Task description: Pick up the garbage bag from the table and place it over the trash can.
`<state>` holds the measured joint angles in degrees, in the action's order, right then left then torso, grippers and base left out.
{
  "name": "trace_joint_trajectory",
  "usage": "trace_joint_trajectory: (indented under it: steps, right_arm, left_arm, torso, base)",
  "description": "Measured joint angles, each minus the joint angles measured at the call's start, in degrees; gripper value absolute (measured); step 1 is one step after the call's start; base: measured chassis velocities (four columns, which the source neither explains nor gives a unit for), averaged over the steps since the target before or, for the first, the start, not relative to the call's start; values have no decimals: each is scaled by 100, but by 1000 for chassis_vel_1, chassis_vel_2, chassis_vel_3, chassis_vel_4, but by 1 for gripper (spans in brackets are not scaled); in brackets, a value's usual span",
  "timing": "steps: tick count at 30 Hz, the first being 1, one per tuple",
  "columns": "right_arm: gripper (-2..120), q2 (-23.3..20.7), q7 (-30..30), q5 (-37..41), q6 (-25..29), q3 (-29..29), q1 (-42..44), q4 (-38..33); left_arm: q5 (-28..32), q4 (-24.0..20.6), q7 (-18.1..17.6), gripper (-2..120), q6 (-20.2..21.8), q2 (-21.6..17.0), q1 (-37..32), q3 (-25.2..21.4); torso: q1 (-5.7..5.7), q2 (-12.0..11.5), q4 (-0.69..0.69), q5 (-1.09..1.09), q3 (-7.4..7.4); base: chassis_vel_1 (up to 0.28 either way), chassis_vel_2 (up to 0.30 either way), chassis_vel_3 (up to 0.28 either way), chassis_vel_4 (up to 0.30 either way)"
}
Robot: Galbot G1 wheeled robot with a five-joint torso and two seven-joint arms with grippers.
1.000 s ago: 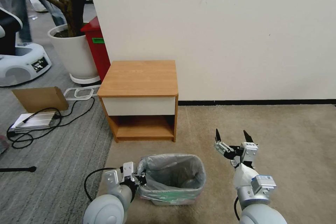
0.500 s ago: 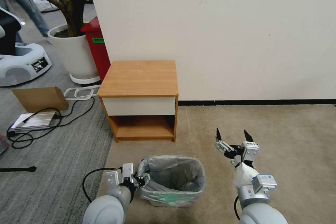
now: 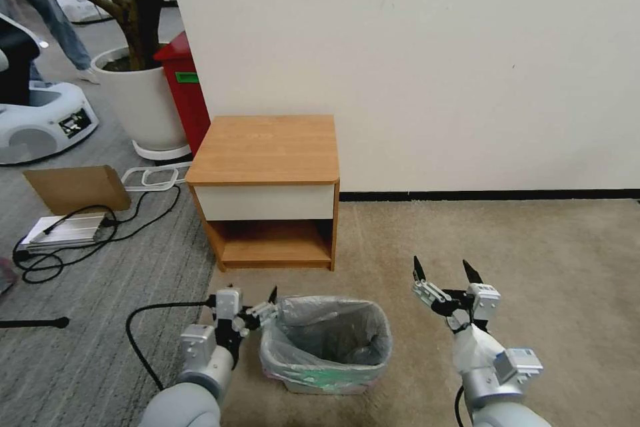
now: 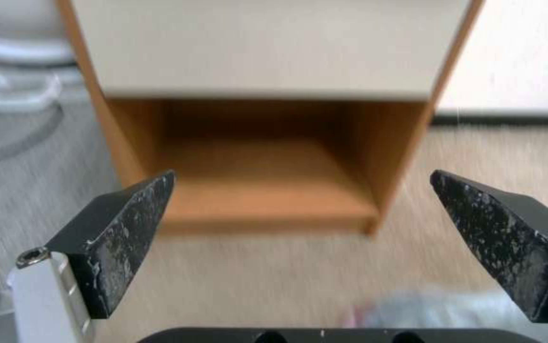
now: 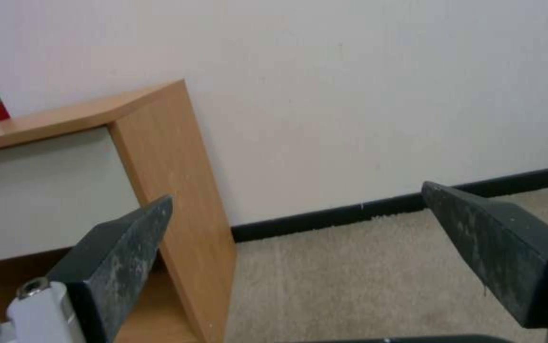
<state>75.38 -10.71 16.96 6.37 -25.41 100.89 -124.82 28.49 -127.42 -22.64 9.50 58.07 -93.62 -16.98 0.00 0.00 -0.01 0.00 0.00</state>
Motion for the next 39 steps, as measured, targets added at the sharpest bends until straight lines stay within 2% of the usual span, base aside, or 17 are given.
trace_joint_trajectory:
  steps: [1, 4, 5, 8, 9, 12, 13, 15, 16, 20, 22, 39]
  right_arm:
    - [100, 0, 0, 0, 0, 0, 0, 0]
    - [100, 98, 38, -192, 224, -62, 265, 0]
    - [100, 98, 38, -192, 224, -62, 265, 0]
    - [100, 221, 77, -488, 412, -121, 591, -104]
    - [100, 221, 77, -488, 412, -121, 591, -104]
    - [100, 568, 78, -980, 669, -141, 1024, -331]
    - [100, 568, 78, -980, 669, -141, 1024, -331]
    - [100, 790, 64, -1199, 888, -89, 1290, -481]
    - [100, 790, 64, -1199, 888, -89, 1290, -481]
    - [100, 938, 53, -1413, 1037, -20, 1478, -557]
    - [100, 946, 49, -1434, 1045, -16, 1487, -562]
    - [100, 936, 35, -1432, 1032, -5, 1467, -561]
  left_arm:
    - [0, 0, 0, 100, 0, 0, 0, 0]
    - [-451, -52, 476, 100, -462, 140, -327, -611]
    - [-451, -52, 476, 100, -462, 140, -327, -611]
    - [-893, -142, 1110, 100, -722, 335, -800, -1458]
    - [-893, -142, 1110, 100, -722, 335, -800, -1458]
    - [-996, -476, 1729, 100, -873, 542, -1666, -2539]
    - [-996, -476, 1729, 100, -873, 542, -1666, -2539]
    - [-1043, -705, 2043, 100, -979, 733, -2207, -3003]
    - [-1043, -705, 2043, 100, -979, 733, -2207, -3003]
    - [-1240, -826, 2114, 100, -1141, 1146, -2666, -3172]
    - [-1263, -838, 2114, 100, -1156, 1187, -2694, -3175]
    - [-1256, -829, 2063, 100, -1146, 1194, -2664, -3119]
  torso:
    - [0, 0, 0, 0, 0]
    - [0, 0, 0, 0, 0]
    - [0, 0, 0, 0, 0]
    - [0, 0, 0, -1, 0]
    - [0, 0, 0, -1, 0]
    - [0, 0, 1, 0, 0]
    - [0, 0, 1, 0, 0]
    - [0, 0, 2, 1, 0]
    - [0, 0, 2, 1, 0]
    - [0, 0, 4, 0, 0]
    - [-1, 0, 2, 0, 0]
    - [0, 0, 0, 0, 0]
  base:
    - [0, 0, 0, 0]
    - [0, 0, 0, 0]
    - [0, 0, 0, 0]
    - [0, 0, 0, 0]
    - [0, 0, 0, 0]
    - [0, 0, 0, 0]
    - [0, 0, 0, 0]
    - [0, 0, 0, 0]
    - [0, 0, 0, 0]
    - [0, 0, 0, 0]
    - [0, 0, 0, 0]
    - [0, 0, 0, 0]
